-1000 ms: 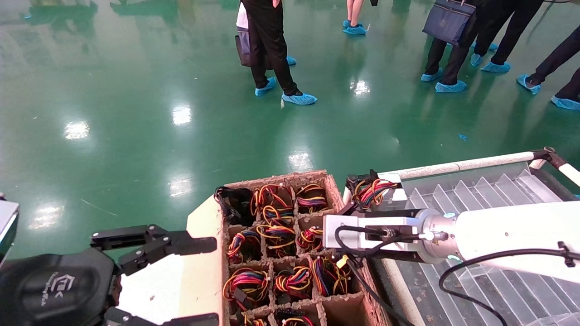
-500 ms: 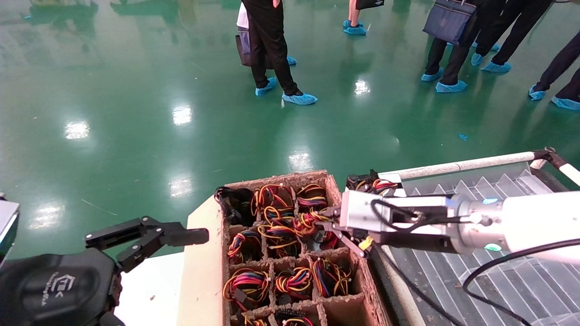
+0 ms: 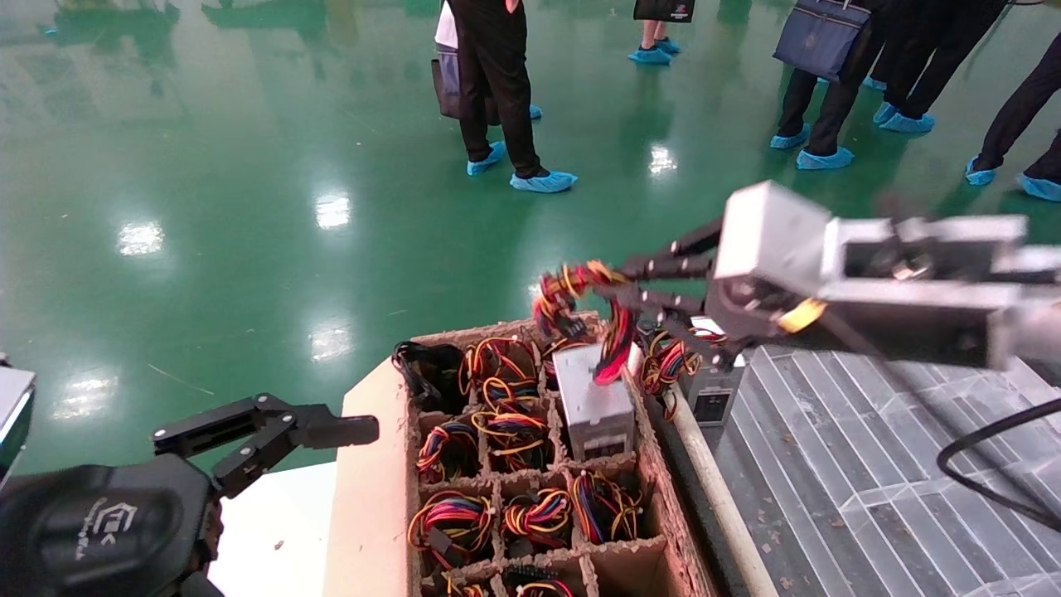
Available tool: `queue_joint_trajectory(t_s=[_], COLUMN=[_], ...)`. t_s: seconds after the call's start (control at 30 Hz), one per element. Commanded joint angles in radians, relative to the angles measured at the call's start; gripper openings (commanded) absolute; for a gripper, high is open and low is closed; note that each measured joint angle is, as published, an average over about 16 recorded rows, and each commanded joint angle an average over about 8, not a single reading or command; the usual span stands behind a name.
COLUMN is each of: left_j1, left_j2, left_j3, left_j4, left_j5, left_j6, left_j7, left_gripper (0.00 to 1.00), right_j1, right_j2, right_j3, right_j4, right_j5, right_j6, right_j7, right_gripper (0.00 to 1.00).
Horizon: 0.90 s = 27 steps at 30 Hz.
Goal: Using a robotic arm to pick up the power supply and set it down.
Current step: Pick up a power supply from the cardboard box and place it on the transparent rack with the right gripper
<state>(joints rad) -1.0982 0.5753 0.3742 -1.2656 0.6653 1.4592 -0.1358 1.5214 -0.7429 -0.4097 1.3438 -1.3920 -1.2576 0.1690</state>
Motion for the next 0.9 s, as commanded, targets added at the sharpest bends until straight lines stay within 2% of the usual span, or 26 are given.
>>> queue_joint_trajectory(t_s=[0.03,0.37,0.63,0.9], left_j1=[0.000,0.000,0.000,0.000], left_j2=[0.000,0.000,0.000,0.000], left_j3=[0.000,0.000,0.000,0.000], left_j4=[0.000,0.000,0.000,0.000], left_j5=[0.000,0.000,0.000,0.000], left_j6=[0.000,0.000,0.000,0.000], left_j7=[0.000,0.000,0.000,0.000], left_gripper=[1.00,1.00,1.00,1.00], right_j1=[0.010,0.050,0.060,0.007], right_j2=[0.015,0.113,0.199,0.270], right_j3=[0.022,0.100,0.130,0.139], right_j4=[-0.001,-0.007,-0.015,-0.037], right_j5=[0.043,0.135,0.135,0.108], right_j6=[-0.013,-0.053,-0.076,-0.073], right_j7=[0.001,-0.015,-0.030,-0.058], right_gripper=[0.00,0.00,0.00,0.00])
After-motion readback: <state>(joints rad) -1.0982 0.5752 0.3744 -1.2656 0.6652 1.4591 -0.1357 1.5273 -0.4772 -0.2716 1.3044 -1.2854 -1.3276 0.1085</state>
